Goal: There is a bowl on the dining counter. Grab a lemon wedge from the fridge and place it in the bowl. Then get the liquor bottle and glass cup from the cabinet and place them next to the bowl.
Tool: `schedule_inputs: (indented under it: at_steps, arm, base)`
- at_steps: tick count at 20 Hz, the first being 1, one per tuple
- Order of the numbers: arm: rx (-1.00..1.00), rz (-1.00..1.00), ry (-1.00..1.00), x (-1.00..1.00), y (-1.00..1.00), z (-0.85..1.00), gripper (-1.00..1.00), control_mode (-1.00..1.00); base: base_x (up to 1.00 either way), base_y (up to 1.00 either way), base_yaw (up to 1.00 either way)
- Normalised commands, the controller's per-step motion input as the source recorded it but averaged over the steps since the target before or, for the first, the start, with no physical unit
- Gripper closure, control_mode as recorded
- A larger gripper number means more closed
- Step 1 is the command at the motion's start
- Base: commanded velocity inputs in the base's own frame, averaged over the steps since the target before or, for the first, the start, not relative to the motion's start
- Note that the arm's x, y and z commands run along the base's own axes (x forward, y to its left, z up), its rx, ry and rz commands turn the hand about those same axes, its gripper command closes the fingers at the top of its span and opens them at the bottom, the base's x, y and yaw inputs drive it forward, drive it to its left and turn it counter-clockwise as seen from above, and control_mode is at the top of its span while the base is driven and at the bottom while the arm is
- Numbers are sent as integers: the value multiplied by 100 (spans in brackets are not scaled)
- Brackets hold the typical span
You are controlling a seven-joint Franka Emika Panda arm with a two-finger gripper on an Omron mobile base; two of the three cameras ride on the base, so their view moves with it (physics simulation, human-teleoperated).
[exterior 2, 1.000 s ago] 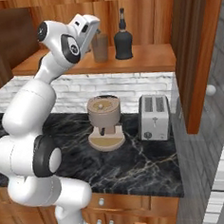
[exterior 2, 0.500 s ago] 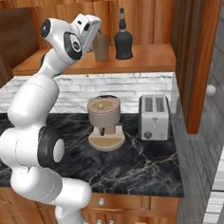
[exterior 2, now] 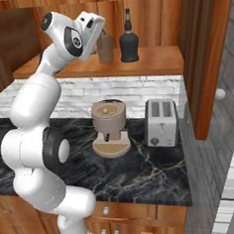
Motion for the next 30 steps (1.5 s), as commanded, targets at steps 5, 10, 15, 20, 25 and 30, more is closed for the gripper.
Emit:
schedule_inputs:
  at_steps: [5,10,15,20,25,30]
  arm:
    - [-2,0,3,-26,0,-32,-100,-100]
    - [-2,0,0,-34,0,-27,-100,-100]
    - [-2,0,0,-21,0,-27,-100,-100]
    - [-2,0,4,-5,0,-29,-100,-100]
    - [-3,0,8,0,14,-22,100,-100]
    - [-3,0,8,5,15,-14,100,-100]
  base:
    - [0,0,0]
    - [0,0,0]
    - [0,0,0]
    - [0,0,0]
    - [0,0,0]
    - [0,0,0]
